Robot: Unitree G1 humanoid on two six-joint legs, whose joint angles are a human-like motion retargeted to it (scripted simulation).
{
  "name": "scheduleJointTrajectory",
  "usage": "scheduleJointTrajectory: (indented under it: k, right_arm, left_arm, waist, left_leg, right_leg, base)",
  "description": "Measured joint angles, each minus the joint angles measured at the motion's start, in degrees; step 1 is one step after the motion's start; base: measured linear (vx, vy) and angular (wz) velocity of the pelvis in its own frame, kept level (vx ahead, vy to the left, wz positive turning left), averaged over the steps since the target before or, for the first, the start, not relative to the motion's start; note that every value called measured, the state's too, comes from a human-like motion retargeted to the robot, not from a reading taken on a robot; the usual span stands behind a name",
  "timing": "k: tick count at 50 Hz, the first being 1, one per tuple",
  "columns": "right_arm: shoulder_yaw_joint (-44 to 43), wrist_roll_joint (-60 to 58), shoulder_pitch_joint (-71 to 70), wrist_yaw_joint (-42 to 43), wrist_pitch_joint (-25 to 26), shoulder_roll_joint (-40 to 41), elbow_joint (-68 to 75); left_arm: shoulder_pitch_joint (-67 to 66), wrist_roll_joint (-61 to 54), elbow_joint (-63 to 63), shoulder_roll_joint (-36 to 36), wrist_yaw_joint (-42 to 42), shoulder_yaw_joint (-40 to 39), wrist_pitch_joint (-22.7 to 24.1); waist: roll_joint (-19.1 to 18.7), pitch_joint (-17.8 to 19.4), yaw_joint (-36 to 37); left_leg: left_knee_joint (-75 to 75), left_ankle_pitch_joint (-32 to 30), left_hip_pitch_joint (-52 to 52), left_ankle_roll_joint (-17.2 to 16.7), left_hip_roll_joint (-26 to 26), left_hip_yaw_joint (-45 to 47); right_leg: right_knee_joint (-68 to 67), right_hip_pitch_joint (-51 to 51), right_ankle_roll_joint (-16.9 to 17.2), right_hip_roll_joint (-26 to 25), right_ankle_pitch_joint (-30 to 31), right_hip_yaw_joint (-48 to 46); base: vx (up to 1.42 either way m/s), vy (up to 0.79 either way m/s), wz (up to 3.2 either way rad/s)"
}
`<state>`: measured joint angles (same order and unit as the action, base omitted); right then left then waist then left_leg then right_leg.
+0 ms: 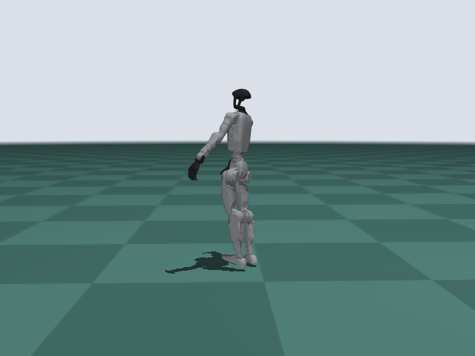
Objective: In place motions
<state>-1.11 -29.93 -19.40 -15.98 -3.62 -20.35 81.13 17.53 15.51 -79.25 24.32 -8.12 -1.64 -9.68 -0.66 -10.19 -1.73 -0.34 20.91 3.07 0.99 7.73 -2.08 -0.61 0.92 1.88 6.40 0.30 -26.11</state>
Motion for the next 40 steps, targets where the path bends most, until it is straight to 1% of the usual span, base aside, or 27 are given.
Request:
scheduleJointTrajectory:
  k: [2, 5, 7, 10, 12, 15, 17, 19, 22, 25, 28, 31, 33, 35, 36, 38, 40]
  right_arm:
    - [-2.51, 0.01, 6.67, -0.76, 3.37, 1.92, 6.13]
    - [-7.06, 2.36, 17.17, 0.35, 9.08, 5.47, 12.82]
    - [-8.82, 7.67, 24.62, -1.21, 10.99, 7.12, 15.54]
    - [-10.28, 17.64, 35.77, -4.98, 14.63, 8.98, 16.27]
    - [-12.36, 21.69, 40.99, -5.81, 17.95, 10.23, 16.27]
    - [-14.67, 26.14, 45.5, -4.32, 22.14, 11.54, 16.27]
    - [-14.98, 28.7, 46.31, -2.24, 22.92, 11.86, 16.27]
    - [-14.72, 30.12, 45.49, -0.48, 22.2, 11.83, 16.27]
    - [-13.05, 29.64, 41.65, 0.09, 20.05, 11.14, 16.27]
    - [-10.51, 27.09, 35.32, -0.4, 17.25, 10.13, 16.27]
    - [-8.54, 23.25, 25.92, -3.06, 13.98, 8.52, 16.27]
    - [-7.73, 22.93, 13.69, -6.56, 12.11, 6.55, 16.27]
    - [-9.79, 24.69, 5.14, -6.57, 10.55, 5.6, 14.58]
    - [-11.63, 28.42, -3.58, -5.85, 9.65, 4.52, 11.29]
    - [-12.54, 30.81, -8.08, -4.93, 9.53, 3.74, 9.42]
    - [-13.64, 36.05, -16.71, -2.4, 9.0, 2.13, 5.1]
    - [-13.13, 41.43, -24.62, 0.22, 8.29, 0.63, 0.01]
  left_arm:
    - [-4.41, 6.44, -5.0, -4.83, -0.24, -2.41, -6.74]
    - [-12.76, 11.39, -11.74, -10.8, -4.59, -6.12, -9.44]
    - [-19.81, 8.54, -14.27, -14.96, -6.88, -8.75, -10.63]
    - [-29.8, -0.69, -17.83, -21.63, -9.19, -13.41, -10.89]
    - [-35.48, -7.06, -18.15, -25.61, -11.65, -16.37, -11.59]
    - [-40.68, -14.51, -18.15, -29.86, -14.62, -19.29, -13.56]
    - [-41.7, -17.43, -18.15, -31.17, -14.96, -20.06, -13.64]
    - [-41.14, -18.53, -18.15, -31.55, -14.56, -20.19, -12.38]
    - [-37.72, -18.26, -18.15, -30.43, -13.46, -18.9, -10.54]
    - [-31.83, -19.07, -18.15, -27.72, -11.51, -15.76, -8.8]
    - [-22.7, -21.04, -18.15, -23.81, -10.42, -12.91, -8.19]
    - [-11.73, -17.52, -17.57, -18.31, -11.74, -11.66, -7.47]
    - [-4.24, -13.6, -15.74, -14.18, -11.6, -10.31, -6.53]
    - [4.36, -11.68, -13.92, -9.2, -9.34, -7.48, -6.27]
    - [8.8, -11.08, -12.79, -6.83, -7.63, -7.39, -6.48]
    - [17.96, -11.74, -10.75, -2.97, -4.65, -7.97, -6.2]
    - [27.16, -15.35, -9.12, -0.48, -2.72, -9.31, -4.56]
  waist:
    - [0.26, 0.46, 0.4]
    - [0.14, -0.18, 0.8]
    - [0.17, -0.75, 0.25]
    - [0.05, -0.96, -0.12]
    - [0.1, 0.01, -0.15]
    - [0.35, 2.88, 0.18]
    - [0.38, 4.33, 0.45]
    - [0.42, 5.14, 0.59]
    - [0.62, 4.77, 0.55]
    - [0.66, 3.18, 0.88]
    - [0.59, 2.37, 0.72]
    - [0.38, 1.97, -0.09]
    - [0.19, 1.15, -0.83]
    - [0.0, -0.09, -1.55]
    - [-0.03, -0.82, -1.68]
    - [-0.19, -2.41, -1.68]
    - [-0.45, -4.32, -1.5]
  left_leg:
    - [-0.08, 0.0, 0.35, -0.02, 0.06, -0.14]
    - [-0.1, 0.16, 1.78, 0.0, 0.02, -0.17]
    - [-0.19, 0.32, 2.55, 0.03, 0.08, -0.19]
    - [-0.25, 0.59, 3.09, 0.08, -0.04, 0.01]
    - [-0.22, 0.74, 2.72, 0.15, -0.16, 0.21]
    - [-0.16, 0.87, 1.09, 0.24, -0.31, 0.68]
    - [-0.15, 0.87, 0.31, 0.22, -0.5, 0.92]
    - [-0.16, 0.78, -0.03, 0.16, -0.63, 0.99]
    - [-0.2, 0.5, 0.57, -0.06, -0.66, 0.84]
    - [-0.17, 0.14, 1.75, -0.3, -0.8, 0.63]
    - [0.04, -0.16, 2.28, -0.49, -1.11, 0.43]
    - [0.16, -0.4, 1.77, -0.62, -1.3, 0.31]
    - [0.3, -0.59, 1.54, -0.66, -1.31, 0.1]
    - [0.43, -0.77, 1.53, -0.67, -1.24, -0.19]
    - [0.43, -0.82, 1.55, -0.67, -1.19, -0.25]
    - [0.4, -0.87, 1.7, -0.63, -1.12, -0.32]
    - [0.41, -0.82, 2.08, -0.56, -1.09, -0.34]
  right_leg:
    - [0.07, 0.25, 0.07, 0.08, -0.05, -0.13]
    - [0.06, 1.67, 0.25, 0.13, -0.17, -0.02]
    - [0.1, 2.48, 0.35, 0.19, -0.3, 0.03]
    - [0.09, 3.18, 0.45, 0.15, -0.4, 0.32]
    - [0.02, 2.97, 0.47, 0.1, -0.43, 0.57]
    - [-0.04, 1.55, 0.4, -0.04, -0.42, 1.03]
    - [-0.05, 0.85, 0.36, -0.2, -0.38, 1.22]
    - [0.0, 0.48, 0.32, -0.31, -0.3, 1.29]
    - [0.1, 0.85, 0.25, -0.29, -0.21, 1.01]
    - [0.19, 1.73, 0.19, -0.37, -0.08, 0.62]
    - [0.26, 1.91, 0.08, -0.68, 0.09, 0.42]
    - [0.42, 1.09, -0.02, -0.93, 0.26, 0.15]
    - [0.49, 0.57, -0.07, -1.0, 0.33, -0.14]
    - [0.51, 0.28, -0.12, -1.01, 0.33, -0.49]
    - [0.53, 0.23, -0.14, -0.99, 0.33, -0.63]
    - [0.51, 0.36, -0.15, -0.98, 0.32, -0.75]
    - [0.42, 0.83, -0.14, -0.96, 0.3, -0.64]
  base:
    - [0.05, 0.08, 0.08]
    - [0.1, 0.09, 0.03]
    - [0.2, 0.1, 0.02]
    - [0.12, 0.07, -0.08]
    - [0.0, 0.0, 0.0]
    - [-0.03, 0.02, -0.22]
    - [-0.06, 0.0, -0.16]
    - [-0.07, -0.01, -0.06]
    - [-0.08, -0.03, 0.15]
    - [-0.1, -0.05, 0.17]
    - [-0.11, -0.09, 0.11]
    - [-0.15, -0.15, 0.07]
    - [-0.02, -0.12, 0.1]
    - [0.0, -0.12, 0.15]
    - [-0.02, -0.11, 0.13]
    - [0.02, -0.07, 0.05]
    - [0.09, -0.02, -0.03]
